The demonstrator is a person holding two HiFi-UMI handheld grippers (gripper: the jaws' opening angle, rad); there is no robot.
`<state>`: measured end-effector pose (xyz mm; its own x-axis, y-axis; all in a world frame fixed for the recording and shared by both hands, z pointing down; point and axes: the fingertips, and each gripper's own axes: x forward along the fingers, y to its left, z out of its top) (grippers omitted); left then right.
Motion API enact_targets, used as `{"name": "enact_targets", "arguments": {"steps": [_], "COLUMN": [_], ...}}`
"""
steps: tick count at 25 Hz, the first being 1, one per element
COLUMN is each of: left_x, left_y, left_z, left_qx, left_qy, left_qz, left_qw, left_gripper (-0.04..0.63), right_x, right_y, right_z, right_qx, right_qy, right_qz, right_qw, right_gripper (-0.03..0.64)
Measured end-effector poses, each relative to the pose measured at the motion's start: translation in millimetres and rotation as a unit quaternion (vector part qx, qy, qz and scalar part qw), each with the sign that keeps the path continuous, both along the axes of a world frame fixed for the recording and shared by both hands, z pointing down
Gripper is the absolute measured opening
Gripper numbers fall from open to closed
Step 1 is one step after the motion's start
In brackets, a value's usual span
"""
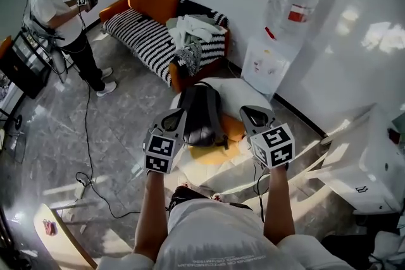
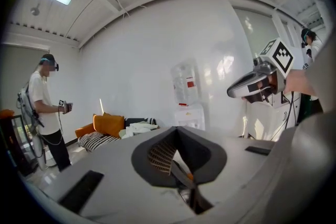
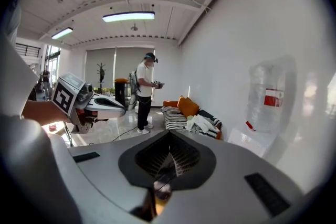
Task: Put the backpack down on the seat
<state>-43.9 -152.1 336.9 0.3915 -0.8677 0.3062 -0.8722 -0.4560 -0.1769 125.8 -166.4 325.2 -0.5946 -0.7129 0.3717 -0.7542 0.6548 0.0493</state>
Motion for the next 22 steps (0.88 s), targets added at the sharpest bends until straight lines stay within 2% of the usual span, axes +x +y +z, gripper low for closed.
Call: {"name": "enact_targets", "arguments": {"steps": [4, 9, 22], "left_x": [3, 7, 14], "left_y": [15, 32, 61], "left_z": [-28, -65, -142], "left_qx": [0.031, 0.064, 0.147], "left_qy": [0.0, 0.018, 0.003], "left_qz": [0.001, 0.003, 0.0], "left_qw": [0.9995, 0.9978, 0.9891], "left_gripper": [0.008, 0.008, 0.008], "right_x": [-3, -6, -11], "right_y": [14, 31, 61], "right_z": [-21, -47, -126], "right_qx": [0.021, 0.045, 0.124], "right_qy": [0.007, 0.006, -0.018], "right_qz": [-0.018, -0.038, -0.071], "right_qw": [1.0, 0.998, 0.99], "right_gripper": [0.003, 0.003, 0.003]}}
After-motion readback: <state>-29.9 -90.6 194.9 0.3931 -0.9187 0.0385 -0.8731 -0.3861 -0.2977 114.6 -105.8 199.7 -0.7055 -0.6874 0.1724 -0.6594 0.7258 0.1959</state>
